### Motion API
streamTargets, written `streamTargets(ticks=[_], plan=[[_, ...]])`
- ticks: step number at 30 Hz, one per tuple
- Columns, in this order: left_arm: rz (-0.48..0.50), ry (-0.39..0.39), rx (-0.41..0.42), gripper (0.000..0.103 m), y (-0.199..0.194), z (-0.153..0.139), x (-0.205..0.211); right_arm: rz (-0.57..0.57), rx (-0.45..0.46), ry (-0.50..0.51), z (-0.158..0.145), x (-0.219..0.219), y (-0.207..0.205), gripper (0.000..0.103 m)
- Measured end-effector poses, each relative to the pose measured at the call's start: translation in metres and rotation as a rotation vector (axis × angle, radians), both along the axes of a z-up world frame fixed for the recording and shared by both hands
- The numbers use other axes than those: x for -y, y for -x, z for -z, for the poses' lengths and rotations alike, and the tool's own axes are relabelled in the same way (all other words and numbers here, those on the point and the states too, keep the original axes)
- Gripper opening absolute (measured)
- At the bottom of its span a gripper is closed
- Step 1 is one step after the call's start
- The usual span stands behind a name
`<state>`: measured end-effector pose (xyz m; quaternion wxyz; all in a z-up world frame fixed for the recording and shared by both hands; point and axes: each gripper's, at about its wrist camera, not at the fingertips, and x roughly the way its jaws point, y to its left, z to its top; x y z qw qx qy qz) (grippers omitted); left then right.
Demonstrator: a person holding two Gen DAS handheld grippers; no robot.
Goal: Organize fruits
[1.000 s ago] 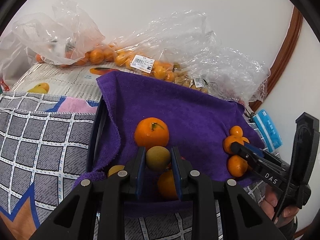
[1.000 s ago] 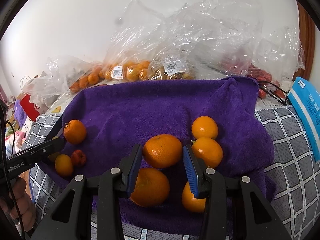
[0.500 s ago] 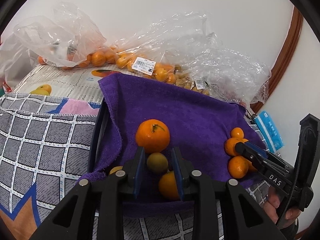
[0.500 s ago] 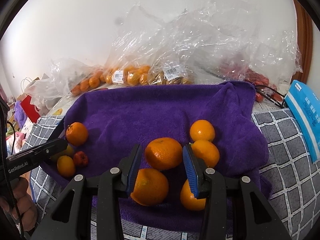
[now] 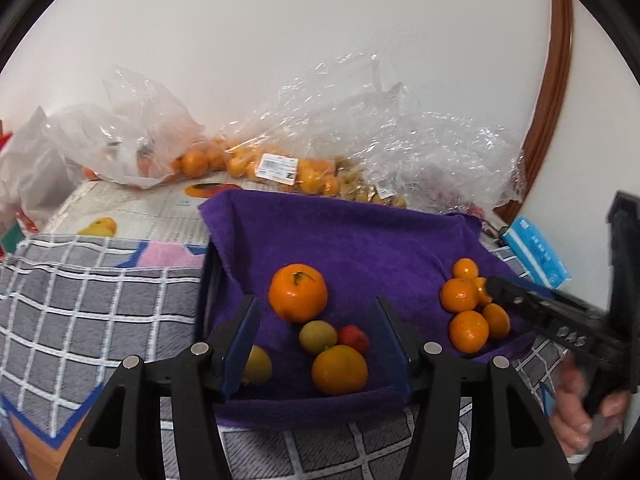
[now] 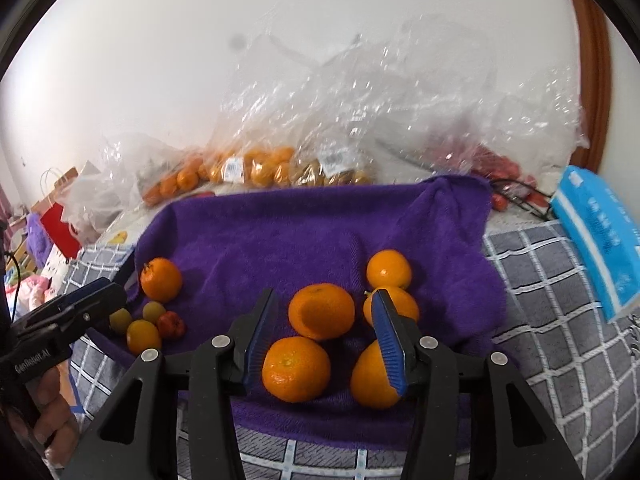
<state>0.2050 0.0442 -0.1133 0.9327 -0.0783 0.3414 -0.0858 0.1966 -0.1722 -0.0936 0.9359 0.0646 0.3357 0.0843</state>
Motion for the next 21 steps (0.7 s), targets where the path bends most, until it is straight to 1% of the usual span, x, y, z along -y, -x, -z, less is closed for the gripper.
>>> streamTargets(ticks=[1,2,3,4,5,6,7,8,11,13,14,16,18,20,21], plan=[[-0.008,0.000,0.001,0.055,0.004,-0.006,0.000,0.021,-0.018,0.012,-0.007,0.000,0.005,0.049],[-0.011,-0.001,0.028,0.057,0.012,-0.014,0.000,0.026,-0.019,0.009,-0.012,0.000,0.010,0.049],[-0.012,-0.009,0.055,0.069,0.020,-0.021,0.002,0.028,-0.011,-0.001,-0.021,0.001,0.021,0.049],[-0.011,-0.027,0.089,0.079,0.035,-0.032,0.006,0.033,0.001,-0.001,-0.030,0.001,0.032,0.049],[0.002,-0.030,0.112,0.080,0.046,-0.038,0.009,0.034,0.013,0.005,-0.038,0.002,0.043,0.049],[0.007,-0.043,0.119,0.081,0.055,-0.043,0.012,0.032,0.027,0.009,-0.045,0.001,0.054,0.050],[0.010,-0.061,0.112,0.082,0.063,-0.048,0.015,0.033,0.035,0.012,-0.050,0.002,0.062,0.054],[0.017,-0.069,0.107,0.082,0.069,-0.051,0.017,0.038,0.046,0.016,-0.057,0.001,0.077,0.055],[0.015,-0.054,0.090,0.084,0.093,-0.057,0.019,0.061,0.070,0.021,-0.067,0.002,0.106,0.060],[-0.012,-0.037,0.081,0.084,0.106,-0.059,0.019,0.088,0.076,0.038,-0.069,0.002,0.129,0.062],[-0.030,-0.018,0.071,0.084,0.115,-0.061,0.017,0.098,0.072,0.041,-0.069,0.002,0.137,0.062],[-0.025,-0.013,0.061,0.084,0.123,-0.065,0.019,0.102,0.041,0.039,-0.070,0.003,0.151,0.062],[0.002,-0.051,0.051,0.085,0.135,-0.074,0.024,0.131,0.019,0.043,-0.073,0.005,0.165,0.062],[-0.016,-0.072,0.076,0.086,0.147,-0.083,0.026,0.168,0.027,0.067,-0.081,0.006,0.179,0.063],[-0.029,-0.073,0.094,0.090,0.153,-0.090,0.025,0.177,0.033,0.074,-0.086,0.006,0.185,0.069]])
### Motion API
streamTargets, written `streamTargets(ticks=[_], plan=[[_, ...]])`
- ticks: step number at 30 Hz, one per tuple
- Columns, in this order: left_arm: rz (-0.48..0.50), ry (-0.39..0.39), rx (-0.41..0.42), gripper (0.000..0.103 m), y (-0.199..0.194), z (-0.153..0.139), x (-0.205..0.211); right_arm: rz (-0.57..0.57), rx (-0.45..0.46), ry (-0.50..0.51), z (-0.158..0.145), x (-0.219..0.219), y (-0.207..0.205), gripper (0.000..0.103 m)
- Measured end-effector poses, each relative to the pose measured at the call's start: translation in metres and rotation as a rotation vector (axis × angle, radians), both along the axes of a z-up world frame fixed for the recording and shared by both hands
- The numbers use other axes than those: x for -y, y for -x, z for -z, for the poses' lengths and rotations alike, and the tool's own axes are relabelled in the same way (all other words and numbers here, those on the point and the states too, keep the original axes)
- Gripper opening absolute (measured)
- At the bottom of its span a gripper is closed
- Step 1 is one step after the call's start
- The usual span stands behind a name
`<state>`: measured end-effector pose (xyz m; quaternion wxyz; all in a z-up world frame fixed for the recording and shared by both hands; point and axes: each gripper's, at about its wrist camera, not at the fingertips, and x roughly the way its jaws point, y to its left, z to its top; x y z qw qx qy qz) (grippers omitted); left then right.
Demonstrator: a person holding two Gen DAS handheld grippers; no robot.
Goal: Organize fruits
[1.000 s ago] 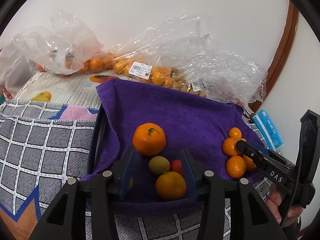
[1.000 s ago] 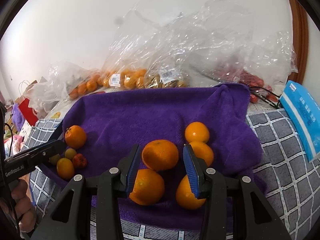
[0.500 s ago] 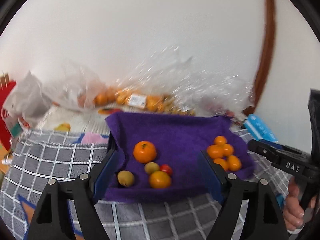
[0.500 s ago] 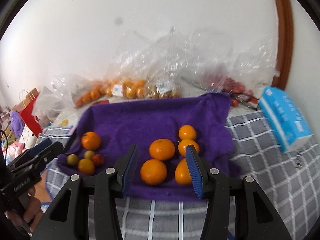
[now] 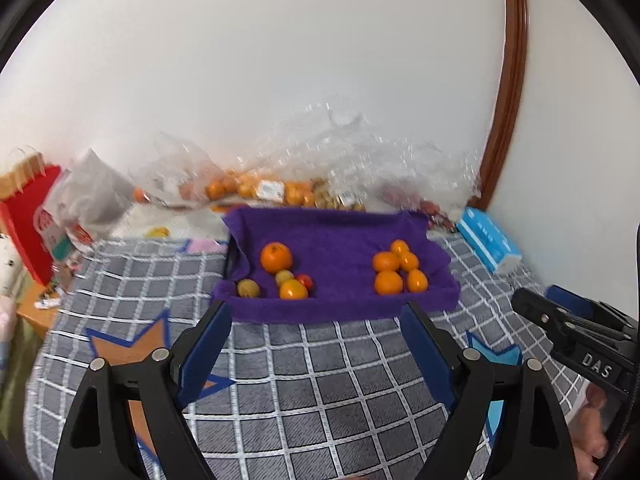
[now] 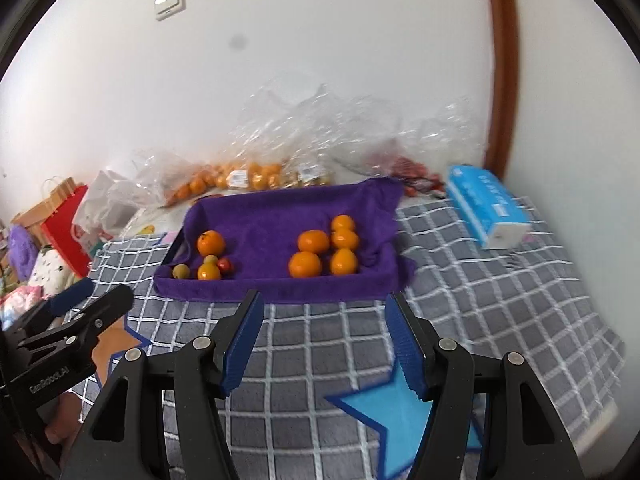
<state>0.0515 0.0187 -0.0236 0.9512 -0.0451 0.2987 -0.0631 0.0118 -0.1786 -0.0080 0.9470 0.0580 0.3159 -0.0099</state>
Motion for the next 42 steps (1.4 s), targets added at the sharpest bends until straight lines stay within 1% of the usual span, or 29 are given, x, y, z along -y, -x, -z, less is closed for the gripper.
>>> streamTargets(ticks=[1,2,4,5,6,7,11,15,19,24,30,38,42], plan=[[-0.003,0.005,0.010,0.093,0.003,-0.003,-0.001,0.001,0.016,-0.001,-0.007,0.001,0.007,0.076],[-0.004,0.010,0.017,0.094,0.007,-0.008,-0.002,-0.002,0.030,-0.007,-0.010,0.002,0.009,0.080],[-0.004,0.017,0.022,0.095,0.015,-0.013,-0.002,-0.019,0.069,-0.026,-0.020,0.005,0.022,0.094],[-0.004,0.018,0.022,0.096,0.018,-0.015,-0.003,-0.023,0.092,-0.032,-0.025,0.006,0.030,0.096],[-0.004,0.019,0.024,0.096,0.021,-0.017,-0.004,-0.018,0.099,-0.030,-0.027,0.007,0.034,0.100],[-0.011,0.020,0.029,0.096,0.024,-0.018,-0.005,-0.011,0.097,-0.028,-0.028,0.007,0.036,0.102],[-0.028,0.021,0.044,0.096,0.033,-0.023,-0.005,0.009,0.088,-0.019,-0.024,0.010,0.043,0.102],[-0.033,0.000,0.058,0.096,0.036,-0.026,0.000,0.014,0.090,0.002,-0.024,0.008,0.047,0.102],[-0.038,0.009,0.057,0.096,0.038,-0.027,0.002,0.019,0.082,0.009,-0.023,0.010,0.050,0.102],[-0.040,-0.011,0.062,0.096,0.040,-0.027,0.006,0.028,0.080,-0.015,-0.022,0.014,0.052,0.102],[-0.048,-0.006,0.050,0.096,0.039,-0.025,0.005,0.034,0.085,-0.004,-0.023,0.012,0.053,0.102],[-0.058,-0.016,0.048,0.096,0.039,-0.025,0.004,0.039,0.072,0.008,-0.021,0.010,0.050,0.102],[-0.056,-0.009,0.054,0.096,0.040,-0.026,0.004,0.043,0.072,0.021,-0.021,0.010,0.052,0.102]])
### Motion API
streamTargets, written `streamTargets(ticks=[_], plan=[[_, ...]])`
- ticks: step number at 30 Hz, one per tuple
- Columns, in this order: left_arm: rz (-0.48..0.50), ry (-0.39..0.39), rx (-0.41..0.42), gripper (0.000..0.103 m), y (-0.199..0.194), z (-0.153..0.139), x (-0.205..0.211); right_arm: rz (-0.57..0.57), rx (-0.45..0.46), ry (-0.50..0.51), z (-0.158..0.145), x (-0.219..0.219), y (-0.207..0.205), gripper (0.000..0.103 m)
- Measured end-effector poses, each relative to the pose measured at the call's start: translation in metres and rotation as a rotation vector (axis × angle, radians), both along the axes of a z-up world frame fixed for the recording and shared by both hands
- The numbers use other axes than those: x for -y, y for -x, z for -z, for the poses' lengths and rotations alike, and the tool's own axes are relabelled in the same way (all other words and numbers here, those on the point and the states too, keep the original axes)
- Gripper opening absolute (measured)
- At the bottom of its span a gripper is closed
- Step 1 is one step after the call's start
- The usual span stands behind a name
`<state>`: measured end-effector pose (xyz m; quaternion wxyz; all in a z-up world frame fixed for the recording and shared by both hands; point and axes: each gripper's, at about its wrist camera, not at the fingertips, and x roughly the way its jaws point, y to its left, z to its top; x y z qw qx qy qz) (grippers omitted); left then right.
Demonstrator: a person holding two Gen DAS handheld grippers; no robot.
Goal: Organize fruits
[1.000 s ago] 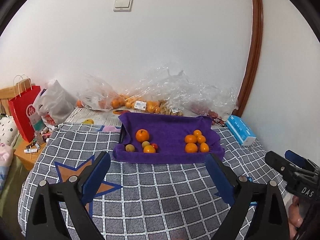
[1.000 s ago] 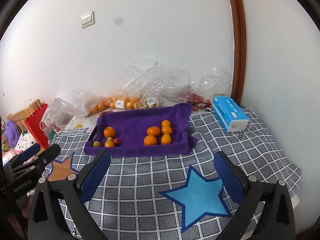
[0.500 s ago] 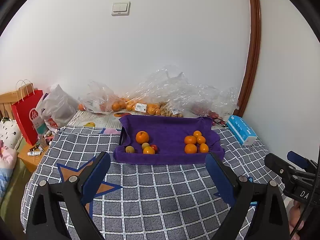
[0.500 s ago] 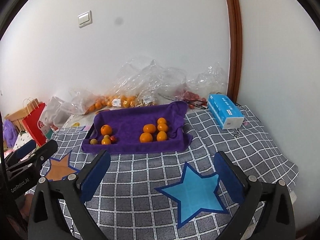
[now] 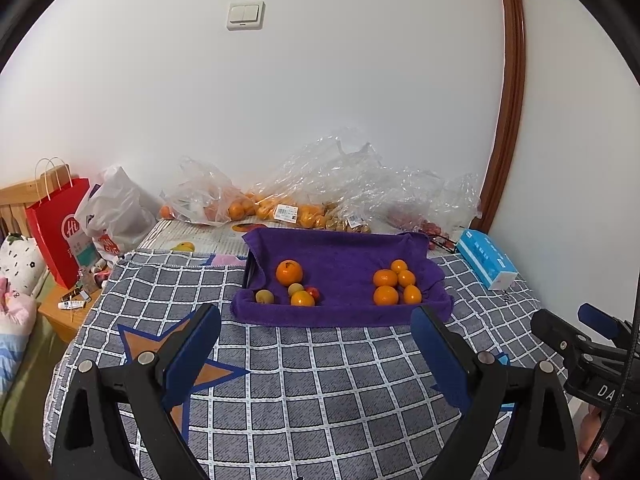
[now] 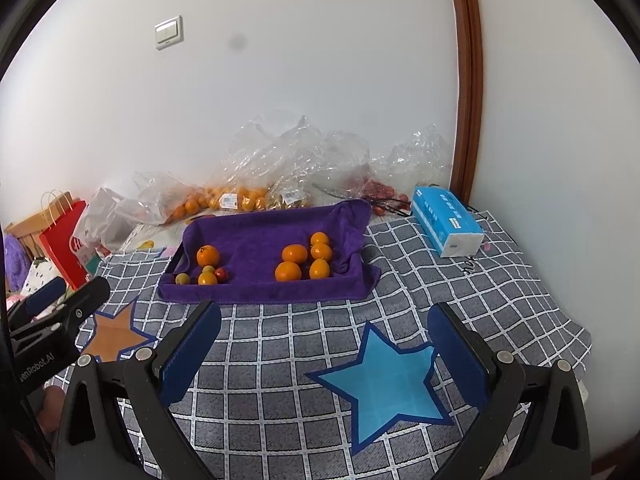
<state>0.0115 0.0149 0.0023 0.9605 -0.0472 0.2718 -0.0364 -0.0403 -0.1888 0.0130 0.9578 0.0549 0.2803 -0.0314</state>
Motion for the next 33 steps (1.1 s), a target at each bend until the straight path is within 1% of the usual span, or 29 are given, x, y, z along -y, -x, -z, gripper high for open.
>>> streamTargets(ticks=[4,9,12,16,20,24,27,31,33], plan=[[0.000,-0.003,-0.001,0.096,0.0015,0.0003,0.0002,0.004,0.007,-0.017,-0.0009,0.0016,0.0013,0.102],[-0.003,0.011,-0.008,0.096,0.0001,0.0018,-0.0010,0.006,0.004,0.011,-0.0011,-0.0018,0.0018,0.102],[-0.002,-0.003,-0.006,0.096,0.0011,0.0027,0.0005,0.004,0.001,-0.003,-0.0004,-0.0011,0.0005,0.102],[-0.001,0.009,-0.010,0.096,0.0011,0.0030,-0.0001,0.001,-0.002,0.011,-0.0001,-0.0035,0.0012,0.102],[-0.002,-0.006,-0.008,0.096,0.0011,0.0034,0.0011,-0.004,0.003,0.003,-0.0016,-0.0043,0.0016,0.102],[-0.002,0.014,-0.011,0.096,0.0010,0.0033,-0.0002,-0.004,0.006,0.009,-0.0018,-0.0052,0.0033,0.102],[0.000,-0.005,-0.008,0.096,0.0021,0.0030,0.0014,-0.003,0.008,0.003,-0.0024,-0.0053,0.0029,0.102],[0.004,0.017,-0.012,0.096,0.0016,0.0026,0.0005,-0.003,0.007,0.013,-0.0021,-0.0054,0.0036,0.102],[0.004,0.012,-0.013,0.096,0.0026,0.0032,0.0008,-0.003,0.009,0.006,-0.0025,-0.0046,0.0041,0.102]])
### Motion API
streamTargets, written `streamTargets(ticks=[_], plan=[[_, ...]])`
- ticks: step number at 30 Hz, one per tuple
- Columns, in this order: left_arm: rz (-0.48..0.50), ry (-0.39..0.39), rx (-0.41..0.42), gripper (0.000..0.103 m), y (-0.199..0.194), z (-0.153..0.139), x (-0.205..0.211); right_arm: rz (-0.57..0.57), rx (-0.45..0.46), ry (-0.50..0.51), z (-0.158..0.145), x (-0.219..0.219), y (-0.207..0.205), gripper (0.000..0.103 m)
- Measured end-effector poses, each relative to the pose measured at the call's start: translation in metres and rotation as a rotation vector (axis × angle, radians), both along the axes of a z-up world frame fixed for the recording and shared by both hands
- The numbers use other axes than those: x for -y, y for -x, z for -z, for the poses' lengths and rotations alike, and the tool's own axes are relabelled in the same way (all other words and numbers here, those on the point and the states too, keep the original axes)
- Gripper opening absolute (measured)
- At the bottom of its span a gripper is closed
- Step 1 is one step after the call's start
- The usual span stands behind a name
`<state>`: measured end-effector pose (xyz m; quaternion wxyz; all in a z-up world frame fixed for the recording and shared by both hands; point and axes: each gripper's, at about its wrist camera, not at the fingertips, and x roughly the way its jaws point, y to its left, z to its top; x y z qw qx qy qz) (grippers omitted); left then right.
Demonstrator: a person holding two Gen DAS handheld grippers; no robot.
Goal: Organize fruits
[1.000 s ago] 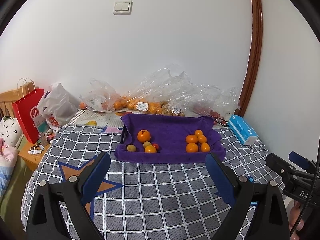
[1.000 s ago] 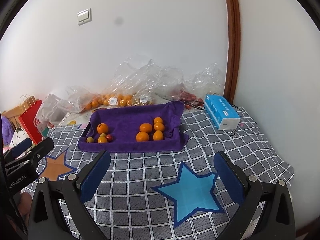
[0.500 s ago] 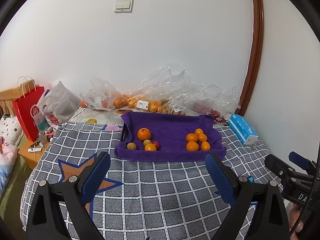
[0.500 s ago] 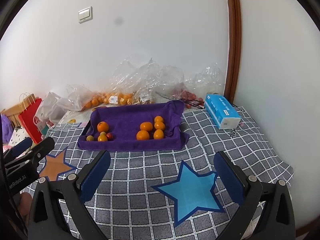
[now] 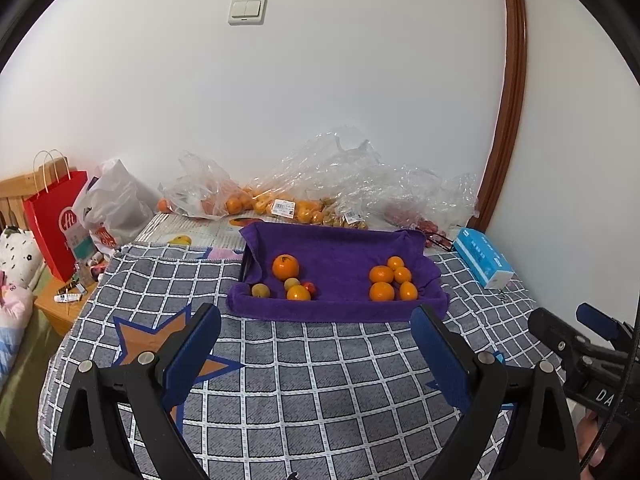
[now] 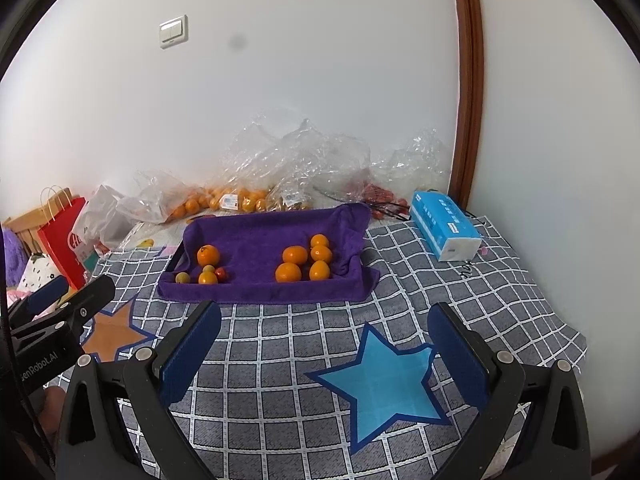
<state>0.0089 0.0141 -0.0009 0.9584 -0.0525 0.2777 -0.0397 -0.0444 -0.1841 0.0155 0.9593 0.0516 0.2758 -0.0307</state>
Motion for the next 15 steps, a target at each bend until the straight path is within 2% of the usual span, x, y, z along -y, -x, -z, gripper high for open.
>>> streamTargets(ticks=[15], plan=[[-0.001,0.005,-0.002,0.096,0.0007,0.0004,-0.0017,-0.001,0.000,0.011,-0.0008,-0.0016,0.0010,0.102]])
